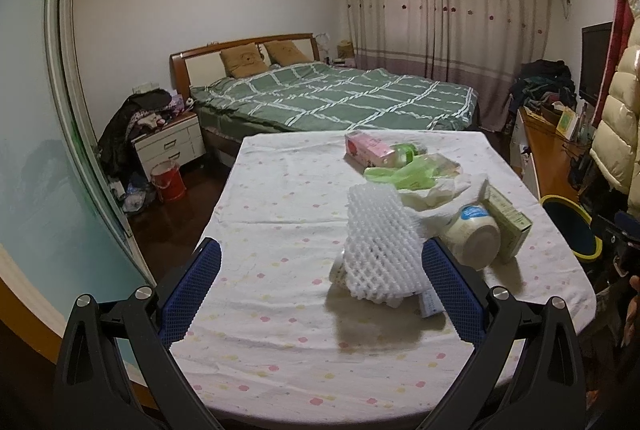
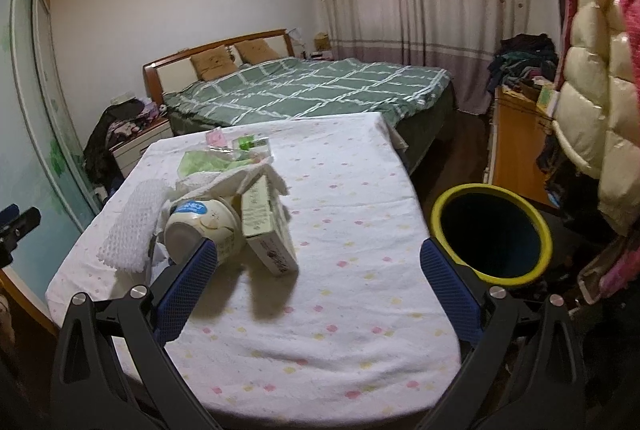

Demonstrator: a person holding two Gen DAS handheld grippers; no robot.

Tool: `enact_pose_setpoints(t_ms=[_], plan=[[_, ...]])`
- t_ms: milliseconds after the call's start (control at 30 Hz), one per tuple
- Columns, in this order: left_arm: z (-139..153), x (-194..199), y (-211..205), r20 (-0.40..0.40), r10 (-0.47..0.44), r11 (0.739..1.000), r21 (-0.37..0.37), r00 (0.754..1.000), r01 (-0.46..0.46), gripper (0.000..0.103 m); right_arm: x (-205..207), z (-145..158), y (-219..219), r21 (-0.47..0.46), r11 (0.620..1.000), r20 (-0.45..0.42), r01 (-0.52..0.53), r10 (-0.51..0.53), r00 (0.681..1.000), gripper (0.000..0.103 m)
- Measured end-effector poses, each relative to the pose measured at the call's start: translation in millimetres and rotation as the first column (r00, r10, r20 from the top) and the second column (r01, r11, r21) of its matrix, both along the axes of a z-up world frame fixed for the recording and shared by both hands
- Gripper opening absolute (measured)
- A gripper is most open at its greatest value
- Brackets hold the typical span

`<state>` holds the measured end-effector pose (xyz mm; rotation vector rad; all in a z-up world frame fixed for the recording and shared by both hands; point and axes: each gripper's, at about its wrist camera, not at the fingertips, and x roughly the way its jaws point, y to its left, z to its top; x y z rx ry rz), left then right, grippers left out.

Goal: Collect trash

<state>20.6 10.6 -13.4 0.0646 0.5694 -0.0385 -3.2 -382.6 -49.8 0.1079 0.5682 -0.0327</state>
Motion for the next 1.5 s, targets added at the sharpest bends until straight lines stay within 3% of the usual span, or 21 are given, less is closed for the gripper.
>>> enact_pose_setpoints(t_ms=[200, 267, 400, 533, 700, 933, 1100, 1167, 1300, 1367, 1400, 1500], plan=[[-8.6, 14.3, 8.8, -0.023, 0.013, 1.000, -0.008, 1.000, -0.014, 0.099, 40.2, 14.6, 24.9, -0.022, 0.995, 0.016, -0.098, 0.099, 0.995, 0.094], [-10.3, 18.9, 12.3, -0.028, 0.019, 1.000, -0.009, 0.999, -0.019, 0.099, 60.2, 19.1, 38.7, -0.019, 0.985, 0.005, -0.171, 0.171, 0.985, 0.082], [-13.2, 29.6, 17.5, -0.037, 0.026, 1.000, -0.010, 0.999, -0.027, 0.099, 104.5, 20.1, 68.6, -0.021, 0.954, -0.040, -0.299, 0.298, 0.954, 0.073], [-15.5, 39.7, 20.7, -0.044, 0.027, 1.000, -0.005, 0.999, -0.028, 0.099, 146.0, 17.1, 102.2, -0.078, 0.907, -0.089, -0.414, 0.407, 0.909, 0.072], [-19.1, 54.5, 24.7, -0.052, 0.028, 1.000, -0.006, 0.998, -0.029, 0.099, 179.6, 12.7, 125.7, -0.140, 0.868, -0.133, -0.477, 0.461, 0.877, 0.072], [-24.9, 73.7, 28.1, -0.071, 0.021, 1.000, -0.013, 0.997, -0.022, 0.099, 223.3, -5.0, 134.0, -0.172, 0.853, -0.234, -0.494, 0.451, 0.861, 0.071], [-28.7, 85.5, 28.0, -0.084, 0.011, 1.000, -0.021, 0.996, -0.013, 0.099, 235.0, -18.0, 135.6, -0.170, 0.835, -0.297, -0.524, 0.464, 0.835, 0.054], [-29.8, 88.6, 27.1, -0.087, 0.006, 1.000, -0.023, 0.996, -0.008, 0.099, 237.0, -19.9, 133.8, -0.156, 0.833, -0.309, -0.531, 0.469, 0.827, 0.039], [-31.0, 89.5, 23.4, -0.089, 0.000, 1.000, -0.021, 0.996, -0.002, 0.099, 238.3, -18.6, 132.3, -0.133, 0.831, -0.309, -0.541, 0.484, 0.819, 0.027], [-30.1, 89.0, 22.7, -0.088, 0.000, 1.000, -0.021, 0.996, -0.002, 0.099, 236.3, -14.2, 131.4, -0.119, 0.830, -0.289, -0.545, 0.496, 0.819, 0.015], [-30.6, 87.9, 23.9, -0.087, 0.000, 1.000, -0.021, 0.996, -0.001, 0.099, 235.3, -10.9, 130.5, -0.107, 0.831, -0.274, -0.546, 0.503, 0.820, 0.004], [-29.8, 87.7, 23.1, -0.080, -0.002, 1.000, -0.018, 0.997, 0.000, 0.099, 230.2, 6.1, 127.1, -0.083, 0.840, -0.212, -0.537, 0.511, 0.833, 0.004]])
